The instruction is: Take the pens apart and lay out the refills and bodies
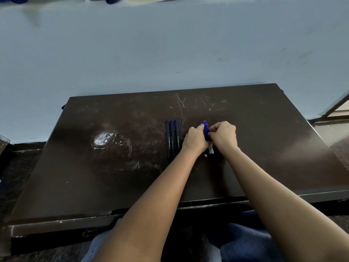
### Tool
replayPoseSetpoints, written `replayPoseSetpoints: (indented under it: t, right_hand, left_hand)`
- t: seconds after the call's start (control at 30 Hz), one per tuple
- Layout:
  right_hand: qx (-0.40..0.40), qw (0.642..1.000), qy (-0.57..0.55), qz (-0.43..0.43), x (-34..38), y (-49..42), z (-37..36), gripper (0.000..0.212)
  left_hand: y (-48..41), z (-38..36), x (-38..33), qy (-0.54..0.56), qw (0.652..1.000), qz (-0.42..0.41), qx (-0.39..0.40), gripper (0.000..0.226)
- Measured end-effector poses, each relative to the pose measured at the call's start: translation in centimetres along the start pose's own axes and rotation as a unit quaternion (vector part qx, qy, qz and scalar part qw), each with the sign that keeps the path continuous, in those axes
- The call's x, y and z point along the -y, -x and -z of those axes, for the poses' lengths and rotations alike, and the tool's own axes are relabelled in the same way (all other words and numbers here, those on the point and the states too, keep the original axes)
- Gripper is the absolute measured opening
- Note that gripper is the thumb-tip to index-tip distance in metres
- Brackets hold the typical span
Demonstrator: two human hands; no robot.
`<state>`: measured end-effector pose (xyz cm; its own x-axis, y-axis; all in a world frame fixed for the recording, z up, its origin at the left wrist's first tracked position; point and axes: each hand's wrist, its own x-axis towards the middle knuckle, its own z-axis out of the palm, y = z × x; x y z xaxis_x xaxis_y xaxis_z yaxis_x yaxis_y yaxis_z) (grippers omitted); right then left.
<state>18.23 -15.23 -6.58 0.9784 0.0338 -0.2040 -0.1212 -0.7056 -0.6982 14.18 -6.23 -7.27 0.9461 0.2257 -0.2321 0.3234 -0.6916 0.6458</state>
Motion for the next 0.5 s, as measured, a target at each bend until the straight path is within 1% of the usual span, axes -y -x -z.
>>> replayPoseSetpoints:
  t: [0.17, 0.27, 0.33, 0.5]
  right_hand:
    - [-0.004, 1.000, 0.001, 0.006, -0.1, -0.1, 0.2, 0.020]
    - [-0.017, 1.000, -0.006, 0.016, 0.2, 0.4, 0.4, 0.023]
    - [-0.027, 0.999, -0.002, 0.027, 0.4, 0.6, 0.3, 0.026]
    - [-0.068, 0.993, 0.052, 0.081, 1.4, 1.5, 0.2, 0.031]
  left_hand:
    - [-0.2, 0.0, 0.1, 0.005, 1.000, 0.008, 0.003, 0.070]
    - [0.0, 0.5, 0.0, 0.008, 1.000, 0.011, -0.011, 0.067]
    - [0.2, 1.0, 0.0, 0.002, 1.000, 0.009, -0.030, 0.060]
    - [1.3, 3.0, -0.3, -0.047, 0.991, -0.017, -0.121, 0.049]
